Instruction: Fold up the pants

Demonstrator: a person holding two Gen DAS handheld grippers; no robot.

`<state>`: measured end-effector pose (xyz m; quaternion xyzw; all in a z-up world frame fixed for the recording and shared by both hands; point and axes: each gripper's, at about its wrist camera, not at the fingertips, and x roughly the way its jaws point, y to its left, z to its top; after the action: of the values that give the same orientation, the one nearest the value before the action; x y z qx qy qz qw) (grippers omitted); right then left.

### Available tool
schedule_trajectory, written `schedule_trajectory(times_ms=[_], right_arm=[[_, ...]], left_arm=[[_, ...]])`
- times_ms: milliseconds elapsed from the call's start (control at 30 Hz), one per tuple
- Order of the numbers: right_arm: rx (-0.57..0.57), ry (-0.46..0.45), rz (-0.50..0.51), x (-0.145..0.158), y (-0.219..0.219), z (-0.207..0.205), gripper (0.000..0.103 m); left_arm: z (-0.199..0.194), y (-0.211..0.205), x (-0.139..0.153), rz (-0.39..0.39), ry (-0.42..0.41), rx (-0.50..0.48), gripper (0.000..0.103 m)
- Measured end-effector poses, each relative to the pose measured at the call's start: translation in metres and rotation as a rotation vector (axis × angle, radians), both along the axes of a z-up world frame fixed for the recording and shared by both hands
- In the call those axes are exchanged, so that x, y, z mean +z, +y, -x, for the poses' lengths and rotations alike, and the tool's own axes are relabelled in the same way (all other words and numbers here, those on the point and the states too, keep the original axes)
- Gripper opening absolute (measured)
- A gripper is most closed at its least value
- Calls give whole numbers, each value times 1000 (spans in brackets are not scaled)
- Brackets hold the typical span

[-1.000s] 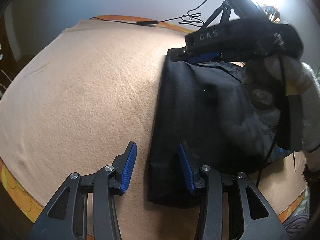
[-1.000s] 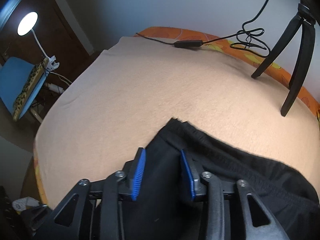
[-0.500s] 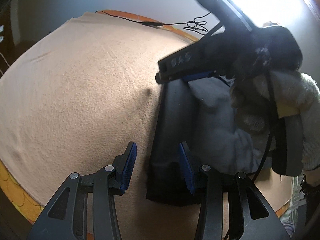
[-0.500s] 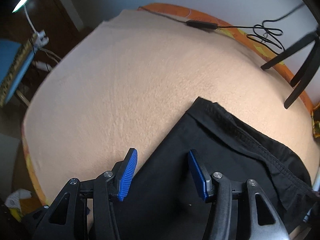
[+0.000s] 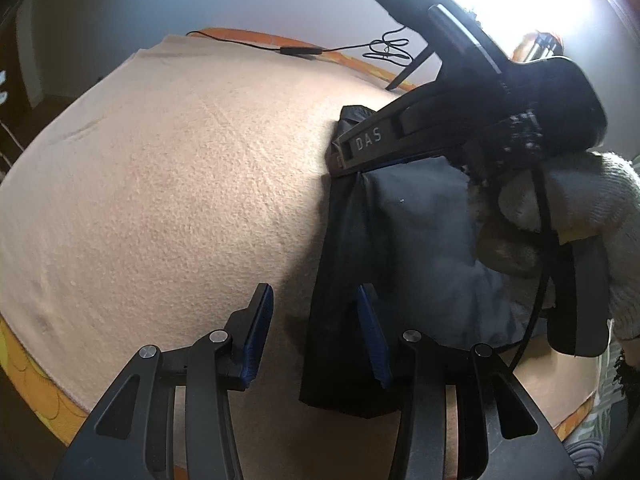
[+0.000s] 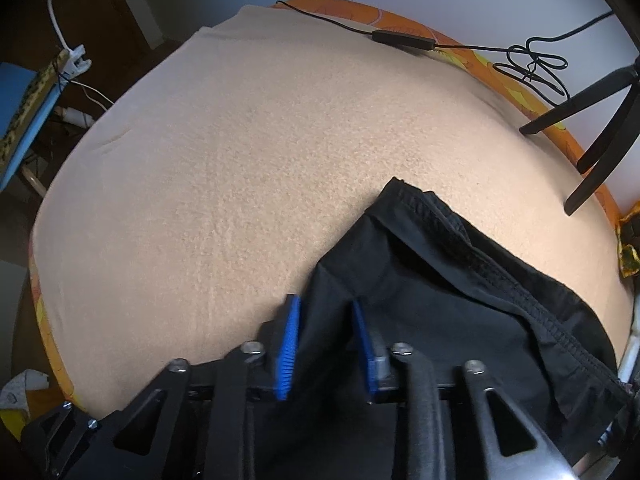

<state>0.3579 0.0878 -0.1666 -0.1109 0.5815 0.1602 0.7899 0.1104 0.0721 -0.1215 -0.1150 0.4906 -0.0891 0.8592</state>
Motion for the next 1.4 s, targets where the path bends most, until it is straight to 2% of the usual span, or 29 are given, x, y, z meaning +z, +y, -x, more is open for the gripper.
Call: schedule_trajectory(times_ms=[33,67,100,267,567,767,833,900,1000,1133,1233,1267,1300,1400], right_arm=[[2,-5,-14,1,-3,3,14],[4,-11,-27,3,-6,5,10],[4,-17,-43,4,-8,7,7],[-30,-19,-149,12,-30,11,1],[-55,-45,-280,30,-55,29,0],[-72,-60,-339,37,-67,25,0],[-79,-60,-358,38,-73,25,0],[-83,-64,-369,40,-76,25,0],[-86,-60,-378,40,-77,23,0],[-80,-64,-380,44,-79,23,2],[-76,-63,-380,49,-81,21,18],[-79,-66,-372,52,-80,20,30],[-82,-64,-362,53,-79,17,37],[-81,-60,-329,55,-71,9,39]], left_arm=[[-2,-1,0,-3,0,-5,46],[-1,-1,-1,-4,-3,-7,55],[-1,-3,0,-5,-7,-8,57],[-5,-13,-2,-14,-5,-28,57],[-11,-24,-11,-26,9,-36,57],[-14,-21,-11,29,-1,-24,57],[-13,-19,-11,79,-7,-17,53],[-12,-20,-10,125,-5,-25,28],[-8,-29,-4,105,-44,-39,12],[0,-43,8,46,-110,-65,9],[3,-50,14,8,-142,-79,8],[3,-50,14,6,-145,-81,8],[3,-51,15,3,-150,-80,8],[5,-55,18,-9,-164,-86,8]])
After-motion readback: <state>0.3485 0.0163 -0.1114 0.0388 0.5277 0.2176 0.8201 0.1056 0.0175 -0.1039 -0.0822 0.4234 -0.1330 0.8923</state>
